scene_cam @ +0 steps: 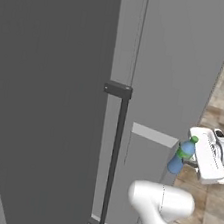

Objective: Take the bottled waters from the counter and place them in the freezer to freeze. Close the freezer door after placing the bottles.

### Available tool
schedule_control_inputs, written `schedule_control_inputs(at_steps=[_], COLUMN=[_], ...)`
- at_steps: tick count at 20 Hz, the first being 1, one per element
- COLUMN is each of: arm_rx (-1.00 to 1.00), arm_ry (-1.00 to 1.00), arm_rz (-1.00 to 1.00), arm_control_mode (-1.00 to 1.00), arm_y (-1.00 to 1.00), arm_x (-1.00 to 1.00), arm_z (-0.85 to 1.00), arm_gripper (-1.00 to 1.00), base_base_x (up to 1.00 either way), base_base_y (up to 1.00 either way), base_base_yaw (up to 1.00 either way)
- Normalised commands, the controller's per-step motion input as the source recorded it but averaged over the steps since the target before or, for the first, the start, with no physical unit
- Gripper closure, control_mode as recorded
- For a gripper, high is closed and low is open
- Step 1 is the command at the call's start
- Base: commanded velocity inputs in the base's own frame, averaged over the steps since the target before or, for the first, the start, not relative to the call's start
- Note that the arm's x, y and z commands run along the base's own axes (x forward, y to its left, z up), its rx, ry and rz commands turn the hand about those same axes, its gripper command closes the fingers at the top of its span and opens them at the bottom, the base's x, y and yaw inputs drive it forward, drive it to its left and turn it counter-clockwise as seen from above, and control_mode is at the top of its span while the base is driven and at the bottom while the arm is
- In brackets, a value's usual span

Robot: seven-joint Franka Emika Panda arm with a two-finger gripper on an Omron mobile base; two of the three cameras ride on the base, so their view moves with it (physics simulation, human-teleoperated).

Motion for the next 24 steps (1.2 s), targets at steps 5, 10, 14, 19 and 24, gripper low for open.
schedule_control_inputs(at_steps=[5,10,14,19,24], arm_rx=[0.0,0.0,0.0,0.01,0.0], arm_ry=[0.0,-0.01,0.0,0.0,0.05], arm_rz=[0.0,-0.1,-0.25,-0.34,-0.2], arm_control_mode=[1.0,-1.0,-1.0,-1.0,-1.0], arm_y=[0.0,0.28,0.64,0.61,0.42], arm_x=[0.0,0.0,0.22,0.37,0.54], arm_z=[0.0,0.0,0.11,0.52,0.75], arm_gripper=[1.0,1.0,1.0,1.0,1.0], base_base_x=[0.08,0.0,0.0,0.0,0.0], base_base_y=[0.22,0.0,0.0,0.0,0.0], base_base_yaw=[-0.06,0.0,0.0,0.0,0.0])
